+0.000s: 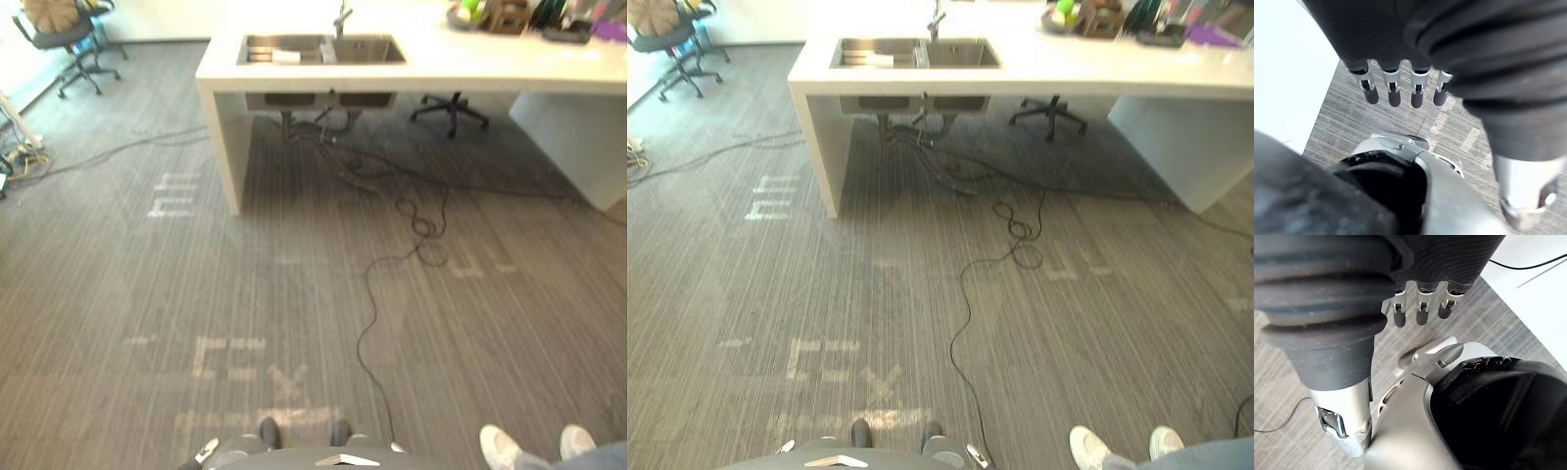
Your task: Walk over to the sink, pick up the cup, carry it to the dishwasher, place the cup inside the dishwasher, then close the dishwasher door
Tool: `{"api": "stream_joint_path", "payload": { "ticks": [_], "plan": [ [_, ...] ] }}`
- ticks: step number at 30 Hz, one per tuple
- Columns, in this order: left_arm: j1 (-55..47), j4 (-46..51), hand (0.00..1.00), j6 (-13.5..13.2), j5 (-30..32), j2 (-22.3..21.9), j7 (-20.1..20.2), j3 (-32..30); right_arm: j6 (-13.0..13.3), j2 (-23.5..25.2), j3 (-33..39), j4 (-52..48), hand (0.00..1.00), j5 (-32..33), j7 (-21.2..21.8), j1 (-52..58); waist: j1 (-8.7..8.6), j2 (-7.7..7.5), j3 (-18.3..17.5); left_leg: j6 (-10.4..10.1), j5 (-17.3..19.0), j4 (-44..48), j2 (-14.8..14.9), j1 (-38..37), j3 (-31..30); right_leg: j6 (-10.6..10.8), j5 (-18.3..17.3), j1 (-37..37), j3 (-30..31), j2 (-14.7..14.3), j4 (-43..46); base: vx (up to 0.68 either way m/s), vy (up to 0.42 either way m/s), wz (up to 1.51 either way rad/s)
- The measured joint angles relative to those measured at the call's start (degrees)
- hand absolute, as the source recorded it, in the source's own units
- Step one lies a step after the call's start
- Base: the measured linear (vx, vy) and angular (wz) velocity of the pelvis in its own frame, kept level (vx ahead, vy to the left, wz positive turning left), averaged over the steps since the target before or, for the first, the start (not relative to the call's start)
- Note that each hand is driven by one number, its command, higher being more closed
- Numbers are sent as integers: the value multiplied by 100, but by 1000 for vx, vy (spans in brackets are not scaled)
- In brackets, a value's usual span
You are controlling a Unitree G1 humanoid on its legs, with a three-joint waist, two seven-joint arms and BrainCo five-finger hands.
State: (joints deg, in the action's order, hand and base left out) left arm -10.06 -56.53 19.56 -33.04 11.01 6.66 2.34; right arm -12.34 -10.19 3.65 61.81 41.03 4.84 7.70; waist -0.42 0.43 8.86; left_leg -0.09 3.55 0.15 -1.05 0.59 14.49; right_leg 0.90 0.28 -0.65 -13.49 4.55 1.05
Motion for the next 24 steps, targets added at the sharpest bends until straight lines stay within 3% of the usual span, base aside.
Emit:
{"api": "stream_joint_path", "payload": {
  "ticks": [1,4,11,13,15,18,24],
  "plan": [
    [14,-81,0,-151,-210,-2,145,2,132,8,3,1,0,-253,16,-22,-3,-3,57,-35,-114,-157,10,-125,88,-1,183,129,-71,-13,-207,23,1,-5],
    [25,-69,0,-245,-555,-38,554,9,309,11,-4,6,0,-583,24,-69,7,-7,75,-53,-267,-310,66,-360,152,25,220,390,-190,-67,-411,76,-10,-1],
    [26,-82,0,-451,-488,-21,550,43,377,13,-12,7,0,-760,42,-311,14,5,116,75,-589,-454,88,-692,111,191,226,828,-465,-120,-561,151,-4,8],
    [100,-35,0,-648,-221,-29,421,49,346,-2,-21,-1,0,-992,87,-618,57,6,136,48,-604,-453,56,-813,97,239,193,964,-492,-85,-561,80,13,11],
    [405,7,0,-1012,469,-91,43,71,346,30,-75,-9,0,-1230,140,-1035,78,46,155,-16,-576,-454,39,-914,-61,298,152,1129,-694,-65,-554,-9,2,37],
    [748,271,0,-1361,863,-183,-429,228,403,39,-82,-47,0,-1274,210,-1486,193,60,163,-50,-562,-455,45,-930,-140,288,130,1166,-769,-69,-537,-73,7,19],
    [1014,386,0,-1512,1528,-202,-1501,238,599,-47,-140,-140,0,-2105,196,-1530,181,53,167,22,-610,-494,43,-820,-252,251,-19,1020,-906,-42,-365,-85,14,11]
  ]
}}
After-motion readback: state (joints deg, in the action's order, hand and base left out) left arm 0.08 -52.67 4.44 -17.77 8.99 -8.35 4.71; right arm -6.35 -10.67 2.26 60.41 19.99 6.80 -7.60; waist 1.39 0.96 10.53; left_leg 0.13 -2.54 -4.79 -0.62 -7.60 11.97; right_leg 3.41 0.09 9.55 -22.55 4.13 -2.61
